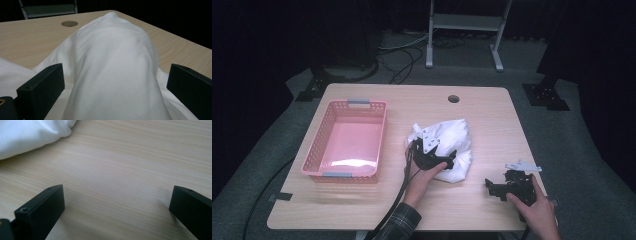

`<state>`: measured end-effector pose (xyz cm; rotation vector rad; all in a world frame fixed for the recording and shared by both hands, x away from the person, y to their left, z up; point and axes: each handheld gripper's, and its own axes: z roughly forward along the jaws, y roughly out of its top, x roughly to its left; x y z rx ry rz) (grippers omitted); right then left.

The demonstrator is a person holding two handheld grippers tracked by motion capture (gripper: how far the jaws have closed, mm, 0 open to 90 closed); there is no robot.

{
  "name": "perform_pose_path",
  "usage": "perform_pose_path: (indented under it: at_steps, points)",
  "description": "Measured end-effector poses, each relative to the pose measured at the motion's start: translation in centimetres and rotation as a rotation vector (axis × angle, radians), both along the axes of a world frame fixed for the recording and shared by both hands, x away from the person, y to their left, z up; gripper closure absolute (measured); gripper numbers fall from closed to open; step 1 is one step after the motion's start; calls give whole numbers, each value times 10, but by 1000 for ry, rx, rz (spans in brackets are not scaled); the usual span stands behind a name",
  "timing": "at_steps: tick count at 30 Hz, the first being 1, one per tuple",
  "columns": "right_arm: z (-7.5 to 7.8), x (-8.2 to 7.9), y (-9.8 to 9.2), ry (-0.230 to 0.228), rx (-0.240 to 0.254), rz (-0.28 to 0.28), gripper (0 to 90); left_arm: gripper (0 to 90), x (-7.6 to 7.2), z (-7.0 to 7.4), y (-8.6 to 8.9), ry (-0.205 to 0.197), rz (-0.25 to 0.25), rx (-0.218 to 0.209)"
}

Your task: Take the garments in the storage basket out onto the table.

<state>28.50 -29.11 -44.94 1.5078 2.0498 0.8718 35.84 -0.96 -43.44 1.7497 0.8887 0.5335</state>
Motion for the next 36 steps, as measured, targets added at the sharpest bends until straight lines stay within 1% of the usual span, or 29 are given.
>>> perform_pose_path:
  at_steps: [4,5,10,13,16,18,21,23,28,32,36]
  points:
    - [0,0,0,0,0,0,0,5,-1,2,0,1,-13,-7]
    - [0,0,0,-1,0,0,0,5,-2,3,1,1,-14,-15]
    - [0,0,0,-1,0,0,0,5,-3,11,4,-20,-13,-31]
    - [0,0,0,0,0,0,0,5,-5,18,6,-34,-17,-48]
    - [0,0,0,0,0,-1,0,5,-8,28,10,-46,-21,-58]
    - [0,0,0,0,0,0,0,5,-11,36,14,-67,-21,-79]
    - [0,0,0,-1,-1,1,0,5,-16,49,19,-90,-33,-104]
    - [0,0,0,0,1,-1,0,5,-21,58,23,-110,-43,-113]
    - [0,0,0,0,0,0,0,5,-36,73,35,-146,-71,-142]
    - [0,0,0,-1,-1,1,0,5,-49,77,45,-160,-100,-155]
    - [0,0,0,0,-1,1,0,5,-62,74,55,-181,-133,-174]
